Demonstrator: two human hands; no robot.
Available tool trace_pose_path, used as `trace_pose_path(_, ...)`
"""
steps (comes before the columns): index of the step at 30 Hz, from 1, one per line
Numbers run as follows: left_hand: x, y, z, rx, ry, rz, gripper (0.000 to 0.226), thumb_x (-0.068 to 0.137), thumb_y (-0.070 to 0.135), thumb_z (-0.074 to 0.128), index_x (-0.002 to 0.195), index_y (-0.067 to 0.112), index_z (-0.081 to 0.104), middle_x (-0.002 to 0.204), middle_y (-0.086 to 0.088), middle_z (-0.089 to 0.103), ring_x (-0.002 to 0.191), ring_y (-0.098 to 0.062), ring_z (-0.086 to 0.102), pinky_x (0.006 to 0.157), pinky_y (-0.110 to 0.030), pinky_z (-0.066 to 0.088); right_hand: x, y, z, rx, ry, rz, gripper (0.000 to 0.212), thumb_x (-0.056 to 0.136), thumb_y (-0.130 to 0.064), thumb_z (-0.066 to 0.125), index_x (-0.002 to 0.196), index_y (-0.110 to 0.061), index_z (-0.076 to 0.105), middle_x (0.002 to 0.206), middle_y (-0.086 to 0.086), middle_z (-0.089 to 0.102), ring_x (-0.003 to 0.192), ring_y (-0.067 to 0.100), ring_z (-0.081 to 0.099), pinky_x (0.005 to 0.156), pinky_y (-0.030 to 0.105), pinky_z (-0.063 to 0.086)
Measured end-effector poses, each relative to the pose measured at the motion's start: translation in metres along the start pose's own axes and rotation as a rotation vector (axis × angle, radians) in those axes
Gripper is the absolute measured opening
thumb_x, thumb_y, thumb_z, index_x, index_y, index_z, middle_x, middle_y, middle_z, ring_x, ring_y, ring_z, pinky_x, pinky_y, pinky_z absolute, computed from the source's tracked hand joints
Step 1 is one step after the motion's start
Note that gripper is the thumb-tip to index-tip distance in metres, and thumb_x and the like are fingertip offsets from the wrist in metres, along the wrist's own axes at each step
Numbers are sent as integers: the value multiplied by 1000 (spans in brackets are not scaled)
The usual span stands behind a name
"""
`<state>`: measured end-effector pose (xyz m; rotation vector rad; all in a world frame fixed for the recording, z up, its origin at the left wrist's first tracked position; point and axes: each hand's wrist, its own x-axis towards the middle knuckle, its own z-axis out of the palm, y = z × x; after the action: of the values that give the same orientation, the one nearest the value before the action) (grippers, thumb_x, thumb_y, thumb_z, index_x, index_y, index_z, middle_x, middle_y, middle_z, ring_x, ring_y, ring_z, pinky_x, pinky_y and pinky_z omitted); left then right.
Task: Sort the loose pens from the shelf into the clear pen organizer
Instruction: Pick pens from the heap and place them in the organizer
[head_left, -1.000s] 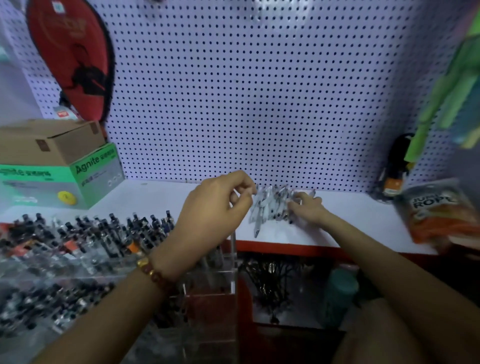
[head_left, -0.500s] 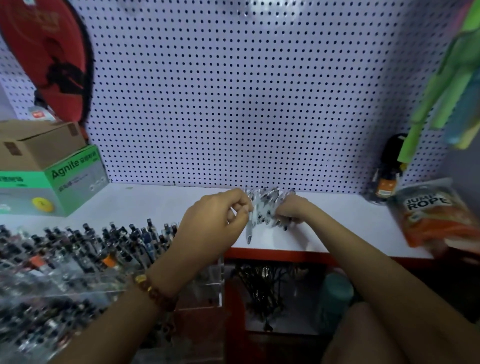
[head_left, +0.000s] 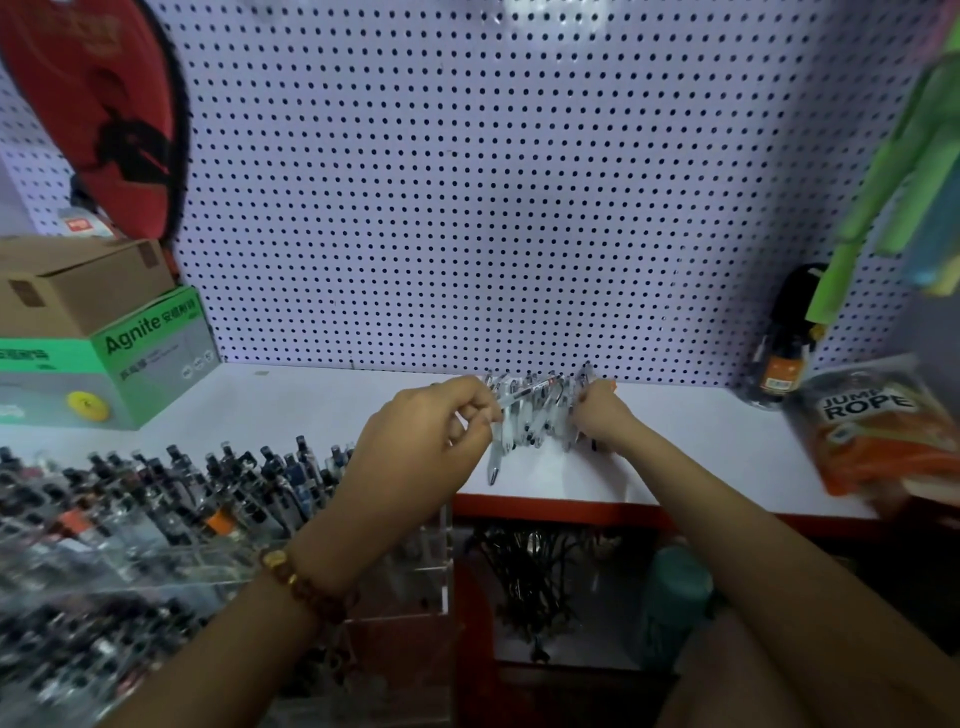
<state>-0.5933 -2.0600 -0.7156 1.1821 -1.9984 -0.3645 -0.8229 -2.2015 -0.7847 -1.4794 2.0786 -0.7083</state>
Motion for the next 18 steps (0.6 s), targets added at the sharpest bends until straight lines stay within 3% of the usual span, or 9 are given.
trace_pose_path(2, -1, 0, -1, -17, 1, 2, 15, 92, 21, 54, 85, 32, 61, 77, 15, 65, 68, -8, 61, 62, -39, 54, -7, 1, -11, 59, 16, -55, 32, 98, -1, 34, 128, -3, 24, 73, 3, 39, 59, 14, 38, 59, 35, 41)
trace_pose_path(4, -3, 1, -3, -29, 4, 17, 15, 92, 22, 53, 84, 33, 60, 77, 14, 65, 67, -7, 61, 61, -38, 54, -19, -1, -27, 161, 52, -124, 13, 100, -6, 33, 110, -11, 26, 77, 3, 38, 57, 15, 37, 51, 29, 32)
trace_pose_path(6, -5, 1, -4, -60, 9, 36, 13, 91, 30, 51, 84, 36, 59, 76, 15, 65, 67, -5, 61, 58, -35, 52, -33, -10, -44, 253, 63, -211, 4, 101, -10, 33, 102, -13, 30, 82, 1, 38, 58, 13, 36, 52, 26, 32)
trace_pose_path(9, -9, 6, -11, -178, 24, 36, 9, 87, 39, 50, 89, 41, 58, 86, 19, 64, 71, -9, 62, 61, -29, 50, -64, -31, -61, 333, -11, -461, 13, 102, -16, 34, 92, -24, 33, 81, -10, 30, 63, 4, 32, 70, 31, 42)
trace_pose_path(11, -9, 12, -18, -317, 51, 10, 12, 94, 31, 54, 102, 40, 56, 101, 19, 63, 87, -2, 62, 74, -19, 51, -94, -49, -63, 392, -81, -638, 16, 102, -18, 36, 90, -28, 34, 82, -15, 28, 71, -2, 31, 81, 36, 44)
trace_pose_path(13, -9, 19, -24, -472, 33, -49, 27, 94, 25, 54, 120, 31, 52, 118, 18, 58, 107, 11, 54, 87, -9, 46, -133, -63, -58, 509, -172, -779, 12, 102, -16, 37, 93, -22, 33, 77, -7, 35, 63, 6, 35, 66, 30, 44)
trace_pose_path(15, -13, 28, -29, -643, -11, -98, 37, 91, 27, 51, 128, 24, 46, 124, 19, 54, 116, 12, 48, 91, -6, 43, -173, -70, -46, 611, -266, -873, 8, 99, -20, 39, 96, -21, 31, 73, 7, 35, 55, 17, 35, 50, 24, 36)
trace_pose_path(18, -31, 39, -27, -827, 14, -162, 22, 97, 21, 45, 117, 19, 54, 103, 13, 67, 99, 4, 63, 81, -10, 49, -209, -78, -10, 645, -312, -951, 17, 94, -18, 40, 106, -27, 33, 78, 6, 43, 56, 11, 43, 51, 20, 37)
